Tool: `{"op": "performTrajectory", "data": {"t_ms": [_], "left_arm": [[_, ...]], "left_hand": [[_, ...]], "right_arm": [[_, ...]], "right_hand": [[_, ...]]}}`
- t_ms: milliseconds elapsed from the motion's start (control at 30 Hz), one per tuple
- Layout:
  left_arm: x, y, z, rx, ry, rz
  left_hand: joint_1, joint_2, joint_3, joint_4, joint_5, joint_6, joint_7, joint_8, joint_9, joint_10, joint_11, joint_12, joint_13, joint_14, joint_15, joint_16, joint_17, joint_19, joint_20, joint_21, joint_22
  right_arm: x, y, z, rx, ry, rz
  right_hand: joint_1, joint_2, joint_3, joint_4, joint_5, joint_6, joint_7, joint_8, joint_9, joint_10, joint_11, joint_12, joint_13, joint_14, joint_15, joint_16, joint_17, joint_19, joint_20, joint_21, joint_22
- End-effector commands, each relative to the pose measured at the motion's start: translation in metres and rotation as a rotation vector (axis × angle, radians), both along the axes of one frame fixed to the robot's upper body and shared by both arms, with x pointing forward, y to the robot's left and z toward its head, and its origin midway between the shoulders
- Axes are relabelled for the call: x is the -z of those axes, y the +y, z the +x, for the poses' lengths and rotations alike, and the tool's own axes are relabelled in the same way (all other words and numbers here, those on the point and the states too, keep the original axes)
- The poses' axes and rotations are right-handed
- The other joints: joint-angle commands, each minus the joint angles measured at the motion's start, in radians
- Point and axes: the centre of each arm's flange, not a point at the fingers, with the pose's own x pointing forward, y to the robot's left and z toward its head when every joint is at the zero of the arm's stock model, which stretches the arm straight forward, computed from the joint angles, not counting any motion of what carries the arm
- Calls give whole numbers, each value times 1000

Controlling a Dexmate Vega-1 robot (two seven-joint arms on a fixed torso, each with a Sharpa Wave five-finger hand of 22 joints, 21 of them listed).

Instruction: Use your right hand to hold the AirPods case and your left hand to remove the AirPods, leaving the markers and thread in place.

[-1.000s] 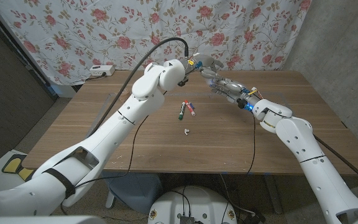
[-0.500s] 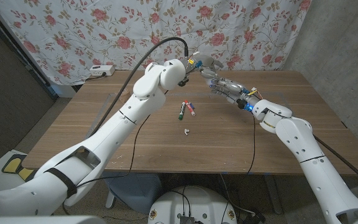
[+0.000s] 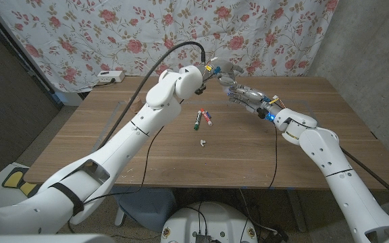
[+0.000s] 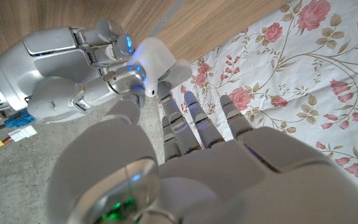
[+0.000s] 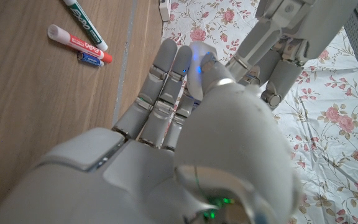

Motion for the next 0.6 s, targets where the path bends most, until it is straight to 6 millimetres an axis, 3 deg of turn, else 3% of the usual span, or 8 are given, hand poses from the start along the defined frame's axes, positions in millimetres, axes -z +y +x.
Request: {"op": "performTrajectory", "data": {"t_ms": [33,233,600], "left_arm": [[3,1,-2,26,-58,-54],[2,2,-3,42,-66,-65],[0,4,-4,46,-78,-75]], "left_hand": [[44,1,-3,1,7,-5,-1,0,3,-8,2,26,136,18,-4,16,18,15,-4,0,2],[171,0,-23,4,8,6,1,5,6,-20,3,127,247,49,-17,71,92,38,-3,3,2],[220,-3,-44,7,7,12,0,3,7,-31,3,176,301,51,-22,95,131,49,-6,4,2]], "right_arm": [[1,-1,1,2,4,3],[0,-1,2,2,3,1],[-1,0,1,2,1,0]], "right_hand": [[1,12,1,1,5,1,-3,4,1,36,-30,9,108,4,-106,-4,1,-5,-97,5,-1],[2,11,1,0,5,1,-2,4,1,37,-28,8,108,3,-106,-4,1,-6,-97,6,-1],[2,11,2,0,5,1,-3,4,1,38,-30,8,108,3,-106,-5,2,-8,-96,9,-1]]}}
